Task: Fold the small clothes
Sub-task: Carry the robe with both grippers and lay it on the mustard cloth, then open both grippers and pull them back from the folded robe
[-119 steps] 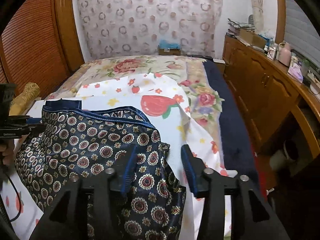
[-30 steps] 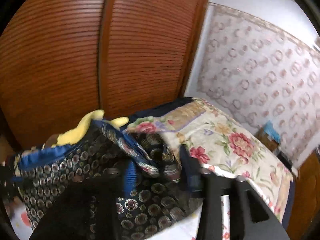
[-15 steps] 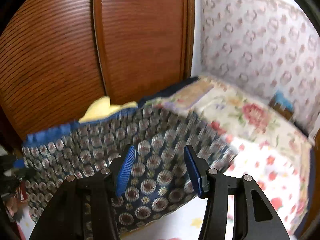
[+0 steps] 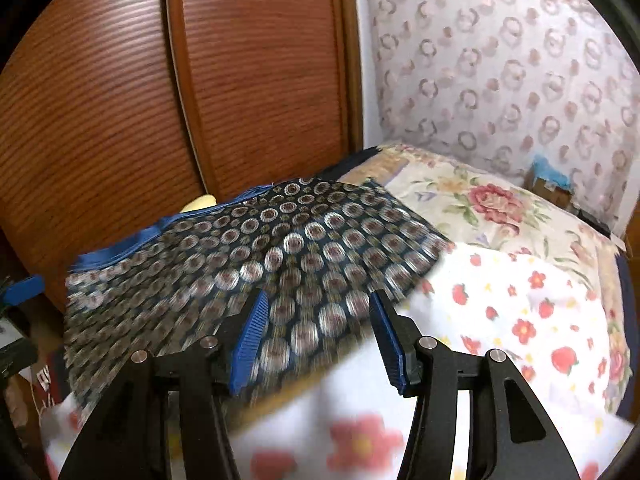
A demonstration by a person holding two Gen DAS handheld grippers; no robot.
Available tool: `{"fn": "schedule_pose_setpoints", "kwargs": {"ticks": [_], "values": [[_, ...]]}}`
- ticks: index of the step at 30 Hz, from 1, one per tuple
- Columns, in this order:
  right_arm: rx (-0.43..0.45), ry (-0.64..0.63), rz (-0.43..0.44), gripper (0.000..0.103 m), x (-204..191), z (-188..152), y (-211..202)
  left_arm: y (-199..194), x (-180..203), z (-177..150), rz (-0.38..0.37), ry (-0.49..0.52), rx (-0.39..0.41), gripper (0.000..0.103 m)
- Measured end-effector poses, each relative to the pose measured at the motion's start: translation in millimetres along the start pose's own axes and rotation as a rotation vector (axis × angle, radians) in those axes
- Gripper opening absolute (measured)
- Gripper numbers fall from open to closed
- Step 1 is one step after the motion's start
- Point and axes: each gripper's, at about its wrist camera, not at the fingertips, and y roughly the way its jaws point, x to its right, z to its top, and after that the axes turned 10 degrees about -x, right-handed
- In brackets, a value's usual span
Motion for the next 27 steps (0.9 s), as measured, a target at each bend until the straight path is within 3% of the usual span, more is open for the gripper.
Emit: {"fn": "schedule_pose_setpoints", "kwargs": {"ticks": [5,13,19,27], "values": [[0.031,0.067,-0.056,0.055,-3.2,-58.8,-73.9,-9.0,22.9,-5.2,-0.038,0.034,0.006,0.090],[0.083,0.139,-0.147,0.064,-12.3,-131.2,-162.7,-21.7,72.5,-17.2,-0.117,0.103,-0.007,0.090],[0.127,0.208,-0.219,0.080,-32.5,-167.1,-208.6,-38.9,107.5,-26.7,-0.152,0.152,0.001,0.090],[0.163,0.269,-0.311,0.081,-65.4,-202.5,-237.3,-56.5,141.4,-30.3,-0.163,0.189,0.013,0.090]]}}
